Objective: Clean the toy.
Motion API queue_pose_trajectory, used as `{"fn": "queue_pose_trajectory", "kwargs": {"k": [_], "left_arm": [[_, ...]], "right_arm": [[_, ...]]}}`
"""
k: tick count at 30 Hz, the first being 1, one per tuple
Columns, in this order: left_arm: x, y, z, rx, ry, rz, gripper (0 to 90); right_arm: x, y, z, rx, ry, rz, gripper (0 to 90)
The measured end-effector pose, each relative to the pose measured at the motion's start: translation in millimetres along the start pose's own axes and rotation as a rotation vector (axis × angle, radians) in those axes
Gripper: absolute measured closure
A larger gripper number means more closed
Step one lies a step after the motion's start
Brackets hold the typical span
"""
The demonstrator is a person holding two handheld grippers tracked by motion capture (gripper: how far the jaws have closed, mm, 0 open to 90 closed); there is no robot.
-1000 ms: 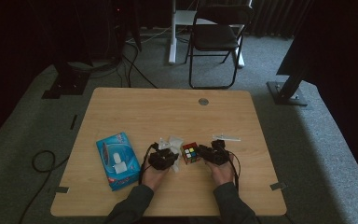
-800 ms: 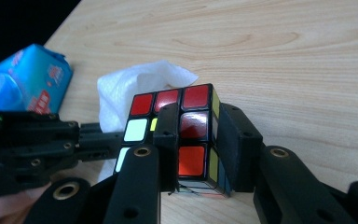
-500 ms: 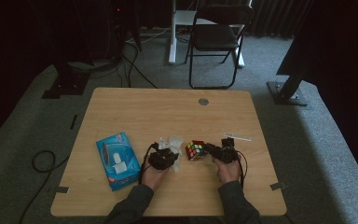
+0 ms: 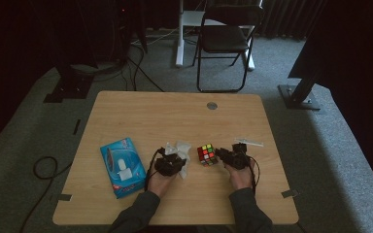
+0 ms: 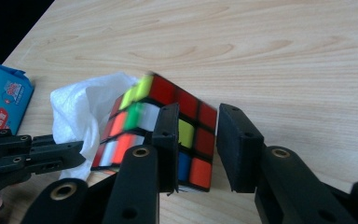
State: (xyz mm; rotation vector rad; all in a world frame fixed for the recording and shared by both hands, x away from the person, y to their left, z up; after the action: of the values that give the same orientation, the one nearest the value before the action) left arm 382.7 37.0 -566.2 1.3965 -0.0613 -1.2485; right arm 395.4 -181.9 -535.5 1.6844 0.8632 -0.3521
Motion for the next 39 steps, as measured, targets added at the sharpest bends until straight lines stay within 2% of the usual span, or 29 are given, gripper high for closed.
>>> {"fn": "queue_pose_trajectory", "kwargs": {"k": [2,7,15,25,28,31,39], "left_arm": [[-0.6,1.8,0.4,0.001,-0.001,0.005,83.1],[-1.8,9.0,2.8,0.015,-0.011,0.026,83.3],[-3.4,21.6,5.9,0.033,-0.023,0.05,83.5],[-2.1,27.9,7.2,0.034,-0.028,0.068,83.5],[-2.6,31.0,9.3,0.04,-0.037,0.079,83.5],[-4.2,33.6,12.6,0.042,-0.07,0.106,83.4],[-0.1,34.0,13.4,0.042,-0.095,0.099,84.1]], "right_arm": [[-1.9,1.2,-0.1,0.01,0.022,0.014,66.6],[-2.2,1.7,-5.4,-0.015,0.046,0.029,64.1],[4.0,-2.5,-15.5,-0.048,0.064,-0.011,62.4],[7.4,-5.0,-23.4,-0.095,0.102,-0.027,68.0],[7.9,-5.3,-27.3,-0.115,0.106,-0.033,68.8],[8.3,-5.6,-28.0,-0.114,0.11,-0.033,68.9],[8.2,-6.1,-28.1,-0.111,0.108,-0.03,69.0]]}}
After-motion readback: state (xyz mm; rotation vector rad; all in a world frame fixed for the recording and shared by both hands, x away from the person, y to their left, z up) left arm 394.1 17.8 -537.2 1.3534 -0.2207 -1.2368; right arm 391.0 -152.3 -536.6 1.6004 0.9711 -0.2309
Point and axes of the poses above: each handheld gripper's, and its own axes: x roughly forward along the jaws, y roughly out of its top, z roughly to its right, the point moved 5 cm from there along x, roughly forward along the jaws, and after that the axes turned 8 degrees about -y, right-handed, at the moved point
